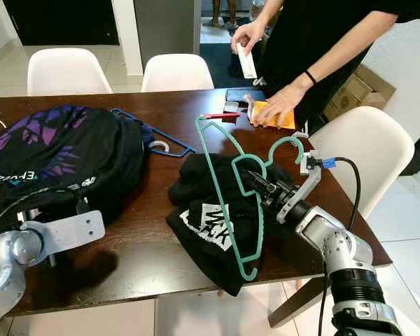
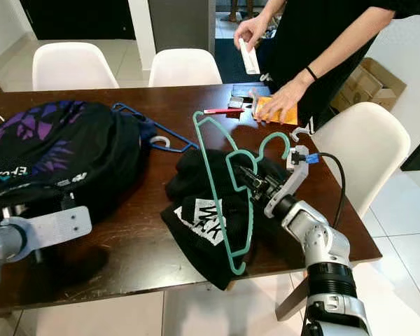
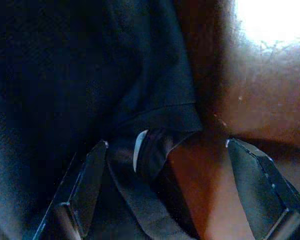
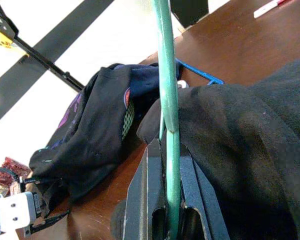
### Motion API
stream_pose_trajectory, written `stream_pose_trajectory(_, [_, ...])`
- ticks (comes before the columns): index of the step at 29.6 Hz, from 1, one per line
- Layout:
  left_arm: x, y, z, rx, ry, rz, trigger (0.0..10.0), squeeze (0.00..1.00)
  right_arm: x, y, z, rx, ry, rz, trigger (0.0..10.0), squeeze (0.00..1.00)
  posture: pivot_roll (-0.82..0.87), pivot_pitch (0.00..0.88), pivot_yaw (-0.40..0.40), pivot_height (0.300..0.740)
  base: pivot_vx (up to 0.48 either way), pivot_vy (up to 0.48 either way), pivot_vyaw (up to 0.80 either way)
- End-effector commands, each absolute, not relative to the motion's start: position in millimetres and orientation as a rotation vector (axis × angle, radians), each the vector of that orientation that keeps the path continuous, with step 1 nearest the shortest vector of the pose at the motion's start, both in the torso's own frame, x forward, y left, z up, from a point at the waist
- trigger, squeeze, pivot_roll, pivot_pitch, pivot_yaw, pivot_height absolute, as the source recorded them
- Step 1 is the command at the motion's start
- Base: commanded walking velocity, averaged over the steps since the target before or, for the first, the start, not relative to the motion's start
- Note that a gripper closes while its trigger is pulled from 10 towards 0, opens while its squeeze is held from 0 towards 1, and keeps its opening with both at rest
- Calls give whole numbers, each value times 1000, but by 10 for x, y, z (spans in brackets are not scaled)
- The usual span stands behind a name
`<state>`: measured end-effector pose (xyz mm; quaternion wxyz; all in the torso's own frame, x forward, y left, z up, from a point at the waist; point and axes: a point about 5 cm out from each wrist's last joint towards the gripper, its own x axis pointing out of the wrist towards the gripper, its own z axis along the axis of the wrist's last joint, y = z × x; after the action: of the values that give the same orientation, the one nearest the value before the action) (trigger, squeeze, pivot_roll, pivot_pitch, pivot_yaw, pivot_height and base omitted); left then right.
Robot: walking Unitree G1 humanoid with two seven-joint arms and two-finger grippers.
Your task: Hang hanger
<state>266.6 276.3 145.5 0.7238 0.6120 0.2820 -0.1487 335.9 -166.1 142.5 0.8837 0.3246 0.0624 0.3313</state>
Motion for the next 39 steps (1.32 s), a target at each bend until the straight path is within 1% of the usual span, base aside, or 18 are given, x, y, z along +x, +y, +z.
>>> stream_pose_trajectory(1, [2645,2775,1316,1339,657,-344,10000,0,3335,-1685,1408,681,134,680,10000,0,105,124,-40,740,0,0,0])
stream_pose_trajectory(4, [2656,2806,1304,1345,653,-329,10000,0,3334,-1687,1409,680,134,679,10000,0,105,124,-40,740,0,0,0])
stream_pose_trajectory(5, [2661,2824,1286,1326,652,-320,8627,0,3333,-1689,1408,679,135,679,10000,0,104,122,-44,740,0,0,0])
stream_pose_trajectory(6, [2664,2834,1272,1310,652,-315,8627,0,3332,-1690,1408,678,135,679,10000,0,104,122,-44,740,0,0,0])
stream_pose_trajectory(7, [2668,2845,1255,1283,649,-304,0,0,3331,-1691,1408,677,136,679,10000,0,101,121,-44,740,0,0,0])
stream_pose_trajectory(22, [2749,2796,1114,1238,584,-289,0,0,3322,-1671,1401,666,142,687,10000,0,93,108,-49,740,0,0,0])
stream_pose_trajectory(27, [2760,2795,1122,1231,573,-280,0,0,3316,-1680,1399,666,140,685,10000,0,90,110,-46,740,0,0,0])
stream_pose_trajectory(30, [2790,2808,1201,1216,543,-254,0,0,3315,-1685,1402,667,138,683,10000,0,91,111,-48,740,0,0,0])
stream_pose_trajectory(32, [2874,2789,1487,1123,449,-194,0,0,3318,-1690,1405,670,136,683,10000,0,98,115,-50,740,0,0,0])
stream_pose_trajectory(34, [2874,2789,1487,1123,449,-194,0,0,3318,-1690,1405,670,136,683,10000,0,98,115,-50,740,0,0,0])
stream_pose_trajectory(36, [2962,2715,1876,958,314,-143,0,0,3323,-1690,1406,673,134,684,10000,0,106,116,-52,740,0,0,0])
stream_pose_trajectory(37, [2962,2715,1876,958,314,-143,0,0,3323,-1690,1406,673,134,684,10000,0,106,116,-52,740,0,0,0])
stream_pose_trajectory(38, [3015,2626,2171,822,212,-134,0,0,3327,-1689,1408,675,132,685,10000,0,109,115,-53,740,0,0,0])
stream_pose_trajectory(39, [3015,2626,2171,822,212,-134,0,0,3327,-1689,1408,675,132,685,10000,0,109,115,-53,740,0,0,0])
